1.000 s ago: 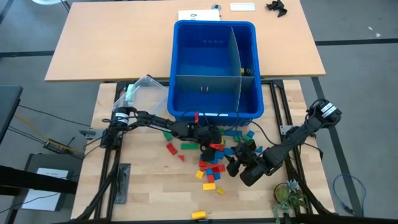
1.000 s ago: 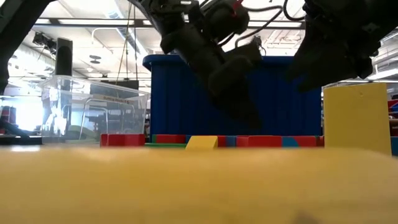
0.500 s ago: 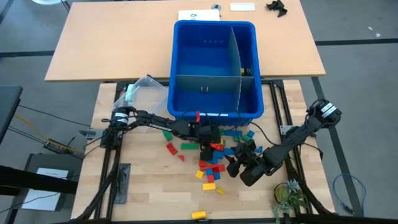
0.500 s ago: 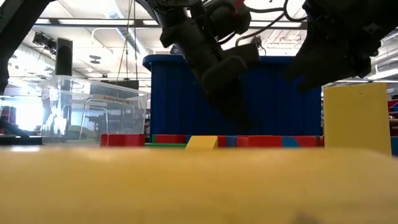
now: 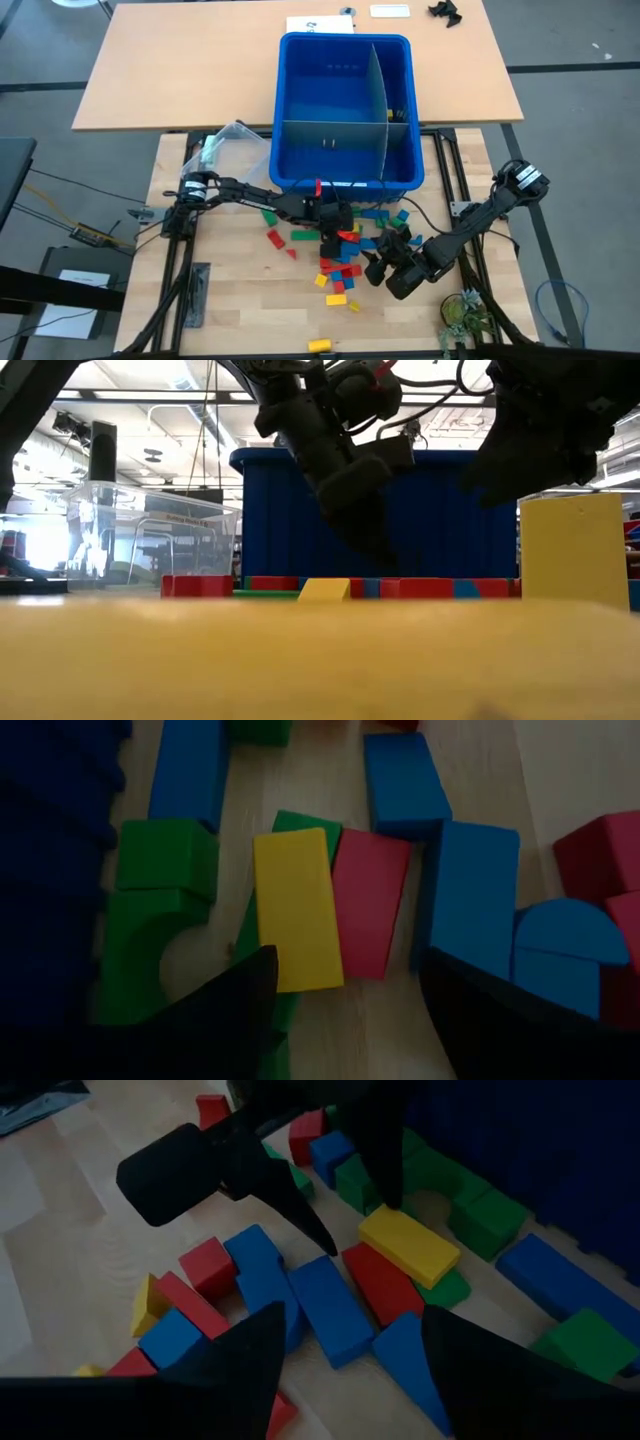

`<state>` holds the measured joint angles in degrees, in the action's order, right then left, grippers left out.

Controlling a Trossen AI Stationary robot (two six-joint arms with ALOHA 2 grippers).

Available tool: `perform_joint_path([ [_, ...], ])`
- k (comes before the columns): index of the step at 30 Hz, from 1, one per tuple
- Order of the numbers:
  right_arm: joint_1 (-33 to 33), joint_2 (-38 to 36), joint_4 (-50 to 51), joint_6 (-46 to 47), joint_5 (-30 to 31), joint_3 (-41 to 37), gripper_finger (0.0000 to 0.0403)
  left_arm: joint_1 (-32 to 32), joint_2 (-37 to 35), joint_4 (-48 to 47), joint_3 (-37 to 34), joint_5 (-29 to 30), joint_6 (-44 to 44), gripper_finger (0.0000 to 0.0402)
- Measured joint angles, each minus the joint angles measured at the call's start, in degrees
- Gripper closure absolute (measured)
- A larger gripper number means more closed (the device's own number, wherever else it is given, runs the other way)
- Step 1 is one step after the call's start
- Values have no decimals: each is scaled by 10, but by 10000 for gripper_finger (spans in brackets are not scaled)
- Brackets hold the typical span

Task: Sort blocks
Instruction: Put the yellow block into the blue bin

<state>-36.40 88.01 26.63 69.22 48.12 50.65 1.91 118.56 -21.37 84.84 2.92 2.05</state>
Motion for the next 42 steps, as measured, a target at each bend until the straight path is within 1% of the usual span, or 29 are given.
perform_joint_path([
  [3,0,0,0,0,-3,0,172,0,0,-4,-4,1,-6,149],
  [8,-4,0,0,0,-3,0,171,0,-8,37,-37,3,-14,149],
  [18,-4,0,-11,-4,-3,0,173,0,-8,56,-38,-10,21,149],
  [24,-4,0,-14,-4,-3,0,174,-10,-7,94,-38,14,22,149],
  [27,-4,0,-17,-4,-3,0,174,-14,0,108,-38,16,22,149],
  [30,-4,0,-20,-5,-3,0,174,-16,13,122,-37,-6,25,149],
  [32,-4,0,-20,-5,-3,0,174,-16,21,111,-39,-21,25,149],
  [35,-4,0,-24,-8,-3,0,174,-16,25,120,-38,-24,25,151],
  [38,-4,0,-27,-14,0,0,174,-16,25,121,-38,-24,23,172],
  [42,-4,0,-29,-31,0,0,174,-16,25,120,-38,-26,23,233],
])
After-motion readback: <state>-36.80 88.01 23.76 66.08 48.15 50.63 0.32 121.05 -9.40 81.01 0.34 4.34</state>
